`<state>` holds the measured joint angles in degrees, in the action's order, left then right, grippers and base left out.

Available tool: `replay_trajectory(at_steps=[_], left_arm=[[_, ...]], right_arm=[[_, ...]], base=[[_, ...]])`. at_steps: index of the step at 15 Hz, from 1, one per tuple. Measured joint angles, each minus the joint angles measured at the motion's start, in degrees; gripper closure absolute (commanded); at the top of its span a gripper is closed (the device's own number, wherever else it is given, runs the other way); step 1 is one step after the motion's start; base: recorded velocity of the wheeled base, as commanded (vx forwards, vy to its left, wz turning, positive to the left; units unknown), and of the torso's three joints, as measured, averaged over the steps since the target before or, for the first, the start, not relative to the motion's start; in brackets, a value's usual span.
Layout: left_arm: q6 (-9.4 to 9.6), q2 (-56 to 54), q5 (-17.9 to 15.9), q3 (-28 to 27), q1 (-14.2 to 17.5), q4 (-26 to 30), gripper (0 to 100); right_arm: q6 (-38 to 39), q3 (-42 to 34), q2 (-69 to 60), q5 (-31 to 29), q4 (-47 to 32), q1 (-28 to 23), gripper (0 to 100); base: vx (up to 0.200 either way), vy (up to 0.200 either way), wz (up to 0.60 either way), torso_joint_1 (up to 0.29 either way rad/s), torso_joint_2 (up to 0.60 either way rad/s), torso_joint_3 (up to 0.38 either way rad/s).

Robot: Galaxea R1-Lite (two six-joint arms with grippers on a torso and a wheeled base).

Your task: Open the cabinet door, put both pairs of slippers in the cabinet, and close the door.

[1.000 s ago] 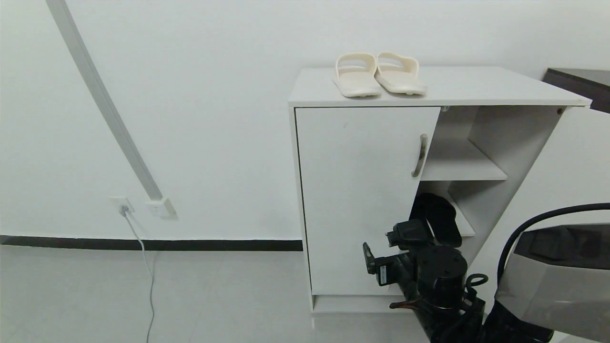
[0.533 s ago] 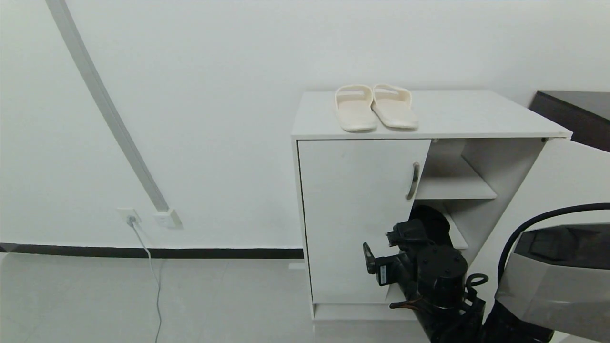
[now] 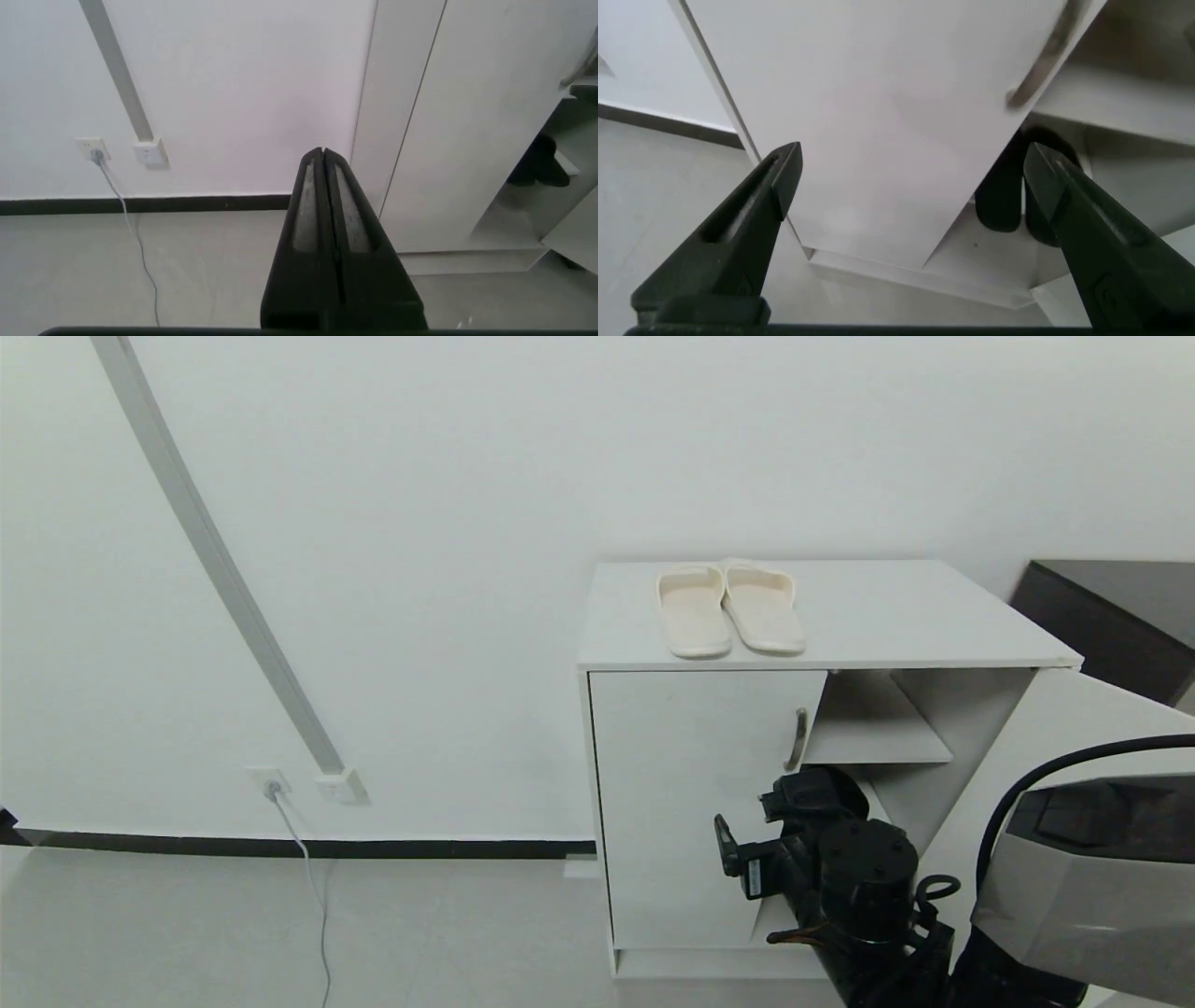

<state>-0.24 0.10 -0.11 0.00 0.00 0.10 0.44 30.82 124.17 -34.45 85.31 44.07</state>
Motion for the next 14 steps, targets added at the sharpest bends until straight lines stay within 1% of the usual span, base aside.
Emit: replay_trajectory(at_steps=[8,14], left_arm=[[0.0,0.0,-0.1,0.0,0.0,0.0,100],[0.02,0.0,0.0,0.0,0.0,0.0,100]], right_arm=[[0.0,0.1,-0.1,0.0,0.1,0.0,0],[0.0,0.0,-0.1,0.0,0.0,0.0,0]], base=[[0.0,0.0,0.0,0.249,-0.58,-0.328],[0.0,0.0,0.0,0.181,-0.4,-0.222]])
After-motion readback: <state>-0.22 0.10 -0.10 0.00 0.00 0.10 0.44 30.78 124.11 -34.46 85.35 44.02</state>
